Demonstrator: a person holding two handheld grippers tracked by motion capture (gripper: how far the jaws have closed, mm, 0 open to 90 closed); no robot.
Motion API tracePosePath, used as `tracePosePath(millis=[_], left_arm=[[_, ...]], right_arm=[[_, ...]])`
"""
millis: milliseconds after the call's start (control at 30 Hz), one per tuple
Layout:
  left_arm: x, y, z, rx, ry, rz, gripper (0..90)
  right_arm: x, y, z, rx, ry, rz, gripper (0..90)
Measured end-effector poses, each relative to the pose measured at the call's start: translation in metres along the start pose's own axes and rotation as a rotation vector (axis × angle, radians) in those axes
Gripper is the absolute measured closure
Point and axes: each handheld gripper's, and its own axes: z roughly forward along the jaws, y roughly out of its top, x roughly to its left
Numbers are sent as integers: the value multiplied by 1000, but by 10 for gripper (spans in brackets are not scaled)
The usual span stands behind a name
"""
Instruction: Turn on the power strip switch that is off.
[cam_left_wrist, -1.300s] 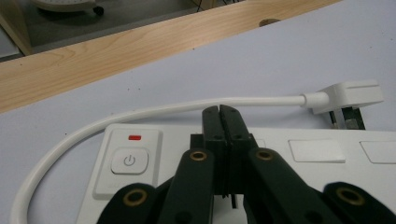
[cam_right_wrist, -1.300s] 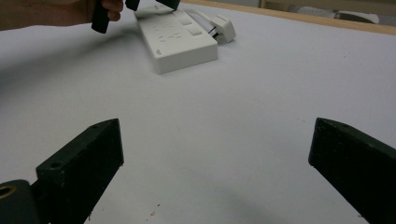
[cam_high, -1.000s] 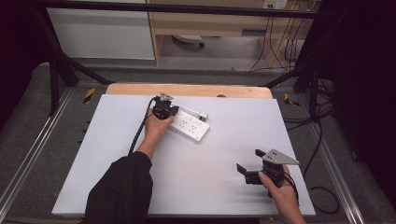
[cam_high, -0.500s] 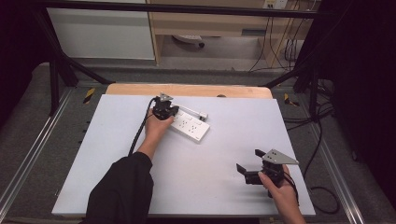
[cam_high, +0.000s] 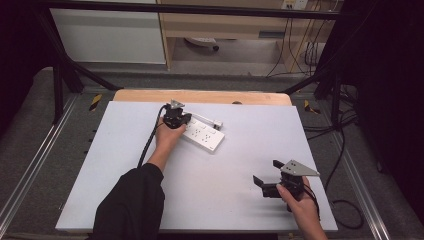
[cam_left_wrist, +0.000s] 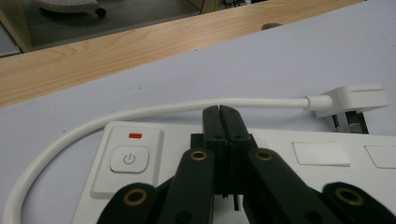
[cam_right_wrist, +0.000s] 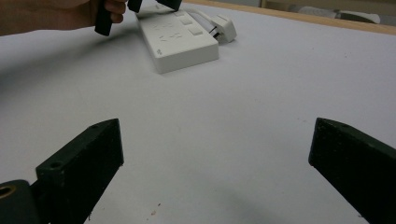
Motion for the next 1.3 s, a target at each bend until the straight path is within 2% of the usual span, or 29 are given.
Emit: tracePosePath(millis=[767,1100,1167,1200,1300], left_arm=[[-2,2,-1,-10,-1,5,900],[-3,4,-3,-22,-5,-8,900],[-4,4,-4,-26,-5,-16,842],[-4,4,-4,-27,-5,-17,842],[-5,6,-5,-36,-4,-14,738]], right_arm=[[0,0,-1,-3,1,2,35],[0,0,0,-2,1,1,35],[-1,0,0,-2,0,-1,35],[-1,0,0,-2,0,-1,35],[0,0,0,-2,2,1,34]])
